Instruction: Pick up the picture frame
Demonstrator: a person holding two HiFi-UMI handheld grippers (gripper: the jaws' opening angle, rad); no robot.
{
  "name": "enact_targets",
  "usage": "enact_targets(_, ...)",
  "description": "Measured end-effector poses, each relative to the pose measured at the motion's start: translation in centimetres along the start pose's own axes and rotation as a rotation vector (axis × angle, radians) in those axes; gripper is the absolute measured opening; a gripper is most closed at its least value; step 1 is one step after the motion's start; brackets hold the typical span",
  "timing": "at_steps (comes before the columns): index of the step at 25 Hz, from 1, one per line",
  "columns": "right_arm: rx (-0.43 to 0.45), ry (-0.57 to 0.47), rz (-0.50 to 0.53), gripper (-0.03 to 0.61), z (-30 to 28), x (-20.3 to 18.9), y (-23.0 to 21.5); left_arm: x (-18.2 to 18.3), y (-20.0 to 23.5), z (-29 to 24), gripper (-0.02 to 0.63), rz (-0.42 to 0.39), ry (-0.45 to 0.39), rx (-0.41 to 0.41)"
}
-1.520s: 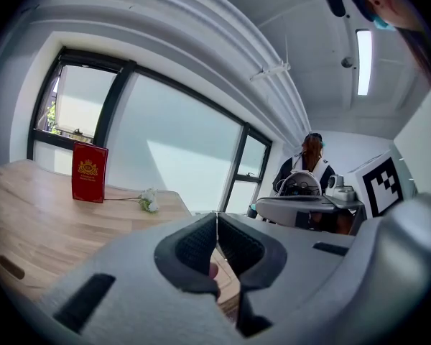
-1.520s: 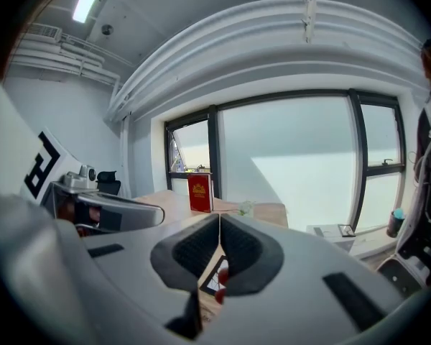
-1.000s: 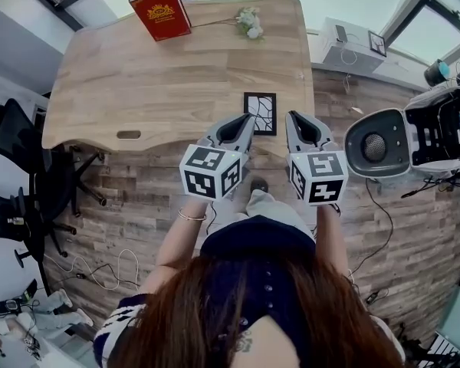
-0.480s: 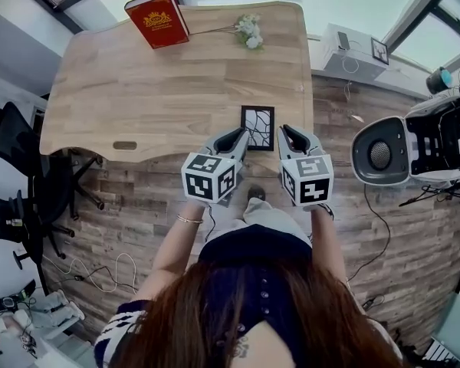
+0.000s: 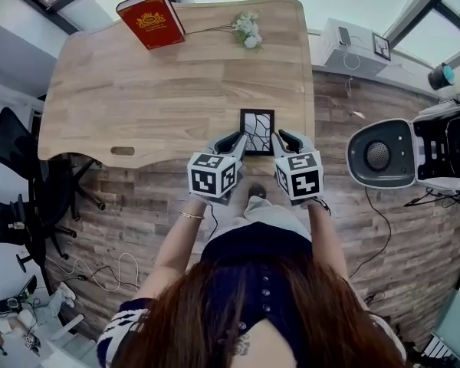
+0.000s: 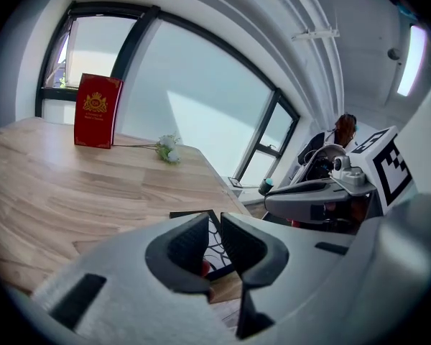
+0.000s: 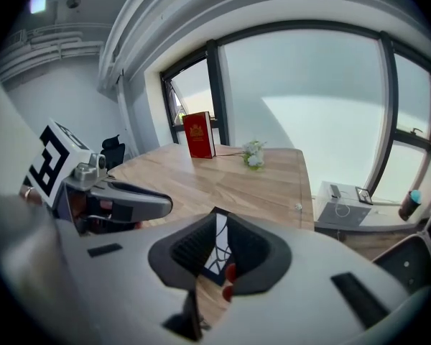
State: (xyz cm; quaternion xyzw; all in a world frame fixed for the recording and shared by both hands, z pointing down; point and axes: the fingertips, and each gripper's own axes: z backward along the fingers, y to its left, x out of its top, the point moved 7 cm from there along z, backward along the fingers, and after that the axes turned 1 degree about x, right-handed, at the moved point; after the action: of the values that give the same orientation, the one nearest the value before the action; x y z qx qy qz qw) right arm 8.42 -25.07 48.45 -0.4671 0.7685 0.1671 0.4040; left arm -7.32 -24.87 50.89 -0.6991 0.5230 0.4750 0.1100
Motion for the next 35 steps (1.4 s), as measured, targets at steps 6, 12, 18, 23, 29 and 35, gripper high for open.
enact_targets(6,0.009,0.057,-0.003,0.049,-1.9,-0.9,-0.7,-0.7,1.5,-1.5,0.034,0.013,0.042,0.017)
enact_targets(12,0.020,0.105,-0.026,0.060,-3.5,-2.1,-1.2,-1.4,2.6,-2.4,0.038,0.024,0.069,0.035)
enact_targets(18,0.029,0.142,-0.049,0.071,-4.6,-3.4,-1.6,-2.7,3.1,-3.2,0.087,0.042,0.113,0.033)
enact_targets(23,0.037,0.180,-0.074,0.077,-5.5,-4.8,-1.8,-4.0,3.5,-4.1,0.103,0.070,0.163,0.029)
enact_targets(29,0.049,0.223,-0.123,0.086,-7.0,-6.4,-2.1,-5.5,4.0,-5.3,0.118,0.096,0.222,0.029)
enact_targets(35,0.059,0.256,-0.154,0.092,-7.9,-7.4,-2.2,-6.5,4.3,-6.1,0.129,0.115,0.257,0.045)
